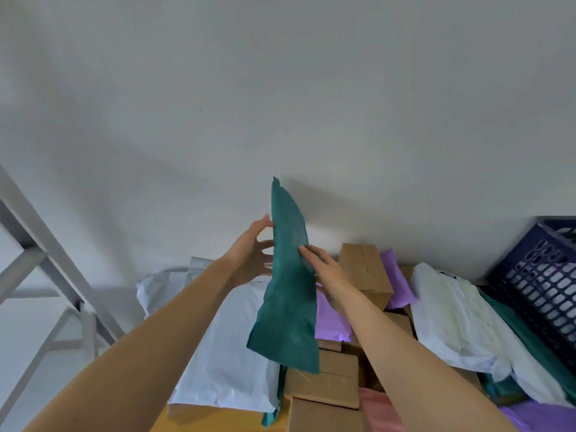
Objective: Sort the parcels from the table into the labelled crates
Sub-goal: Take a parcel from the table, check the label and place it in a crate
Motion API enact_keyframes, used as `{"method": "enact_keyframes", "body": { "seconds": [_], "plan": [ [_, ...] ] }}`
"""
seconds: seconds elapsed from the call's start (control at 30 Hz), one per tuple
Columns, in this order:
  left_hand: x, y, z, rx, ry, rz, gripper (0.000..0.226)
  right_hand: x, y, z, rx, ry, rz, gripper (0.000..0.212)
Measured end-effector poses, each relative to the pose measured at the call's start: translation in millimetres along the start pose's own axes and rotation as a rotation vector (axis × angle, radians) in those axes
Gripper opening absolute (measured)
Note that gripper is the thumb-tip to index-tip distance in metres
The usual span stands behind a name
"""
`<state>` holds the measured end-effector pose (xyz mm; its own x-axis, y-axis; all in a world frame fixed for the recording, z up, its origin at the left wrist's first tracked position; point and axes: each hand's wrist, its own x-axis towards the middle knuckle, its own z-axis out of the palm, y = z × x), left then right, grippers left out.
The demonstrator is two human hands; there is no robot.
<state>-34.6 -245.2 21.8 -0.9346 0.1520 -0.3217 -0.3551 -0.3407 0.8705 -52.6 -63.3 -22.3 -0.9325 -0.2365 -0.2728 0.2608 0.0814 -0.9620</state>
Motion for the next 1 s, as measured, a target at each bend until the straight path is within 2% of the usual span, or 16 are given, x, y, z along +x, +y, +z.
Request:
{"method": "enact_keyframes", "body": {
  "seconds": [0.13,0.2,0.27,0.37,0.4,0.5,0.57,0.67,0.87,0.93,1.0],
  "plan": [
    [-5.5,11.3,31.5,0.164,0.045,0.084,0.023,-6.3,-17.7,-19.4,0.124,-0.119,-0.025,0.057],
    [-7.5,10.7,43.3,0.237,0.098,0.054,0.041,-6.6,-21.7,-25.9,0.154,-0.183,-0.023,0.059],
    [-8.1,7.8,50.6,0.288,0.139,-0.036,0.071,-6.6,-25.1,-32.0,0.173,-0.232,-0.018,0.065],
    [-10.8,4.8,60.0,0.301,0.072,-0.164,0.105,-11.5,-33.3,-38.5,0.175,-0.317,0.032,0.076],
    [-11.1,3.8,63.4,0.278,0.045,-0.178,0.109,-11.8,-34.9,-36.2,0.168,-0.338,0.036,0.071],
    [-10.4,-0.9,70.0,0.206,0.055,-0.17,0.117,-11.9,-36.1,-32.2,0.126,-0.266,-0.024,0.037],
    [-10.1,-3.3,70.7,0.212,0.102,-0.148,0.117,-13.3,-39.3,-38.6,0.123,-0.271,-0.063,0.041],
    [-8.7,-5.6,74.9,0.245,0.2,-0.095,0.108,-17.3,-53.8,-54.5,0.243,-0.324,-0.017,0.043],
    [-4.7,-2.1,70.6,0.168,0.459,0.061,0.113,-15.8,-68.3,-75.5,0.425,-0.308,0.034,0.055],
    [-3.6,1.7,67.0,0.162,0.504,0.083,0.108,-15.4,-68.1,-85.5,0.361,-0.262,0.009,0.047],
    [-3.5,5.5,65.1,0.179,0.502,0.086,0.094,-14.6,-68.3,-89.5,0.299,-0.201,-0.073,0.032]
  ]
}}
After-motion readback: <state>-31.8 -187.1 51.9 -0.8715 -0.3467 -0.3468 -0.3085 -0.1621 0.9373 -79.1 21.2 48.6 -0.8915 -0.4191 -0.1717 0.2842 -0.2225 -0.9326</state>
